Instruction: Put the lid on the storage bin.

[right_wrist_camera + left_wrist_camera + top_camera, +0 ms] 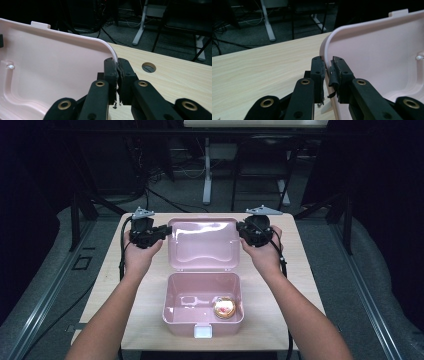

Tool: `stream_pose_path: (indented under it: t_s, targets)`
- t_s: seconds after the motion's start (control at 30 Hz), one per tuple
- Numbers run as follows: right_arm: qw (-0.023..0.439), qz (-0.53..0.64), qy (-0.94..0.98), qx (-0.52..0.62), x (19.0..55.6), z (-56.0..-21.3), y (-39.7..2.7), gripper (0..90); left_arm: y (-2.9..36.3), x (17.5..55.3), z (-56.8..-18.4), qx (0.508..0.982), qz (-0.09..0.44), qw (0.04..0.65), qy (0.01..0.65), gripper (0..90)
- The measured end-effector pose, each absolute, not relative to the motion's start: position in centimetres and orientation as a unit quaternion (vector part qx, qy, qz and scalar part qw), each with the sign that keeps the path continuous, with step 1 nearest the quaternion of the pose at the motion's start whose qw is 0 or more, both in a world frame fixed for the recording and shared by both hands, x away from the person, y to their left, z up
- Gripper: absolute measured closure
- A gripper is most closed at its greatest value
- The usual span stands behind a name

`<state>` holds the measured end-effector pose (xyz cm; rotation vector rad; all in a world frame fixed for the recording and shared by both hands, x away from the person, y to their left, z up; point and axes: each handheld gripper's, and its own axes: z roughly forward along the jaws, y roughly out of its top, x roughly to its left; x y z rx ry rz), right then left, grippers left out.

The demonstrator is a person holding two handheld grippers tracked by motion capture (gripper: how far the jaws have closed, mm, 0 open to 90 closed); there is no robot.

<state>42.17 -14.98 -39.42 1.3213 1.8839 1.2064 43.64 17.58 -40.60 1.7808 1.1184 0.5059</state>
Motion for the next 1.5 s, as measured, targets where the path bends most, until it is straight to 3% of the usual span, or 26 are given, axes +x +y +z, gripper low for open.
stream_pose_path:
  t_s: [0.83, 1.5]
  targets:
    - [0.26, 0.455, 0.692, 0.496, 42.5, -39.8, -15.1, 84.0, 17.3, 43.4, -39.6, 0.72, 0.231, 0.476, 0.45, 84.9]
    - [0.273, 0.454, 0.684, 0.503, 42.4, -39.3, -14.8, 87.3, 17.2, 43.1, -39.0, 0.724, 0.241, 0.469, 0.444, 85.6]
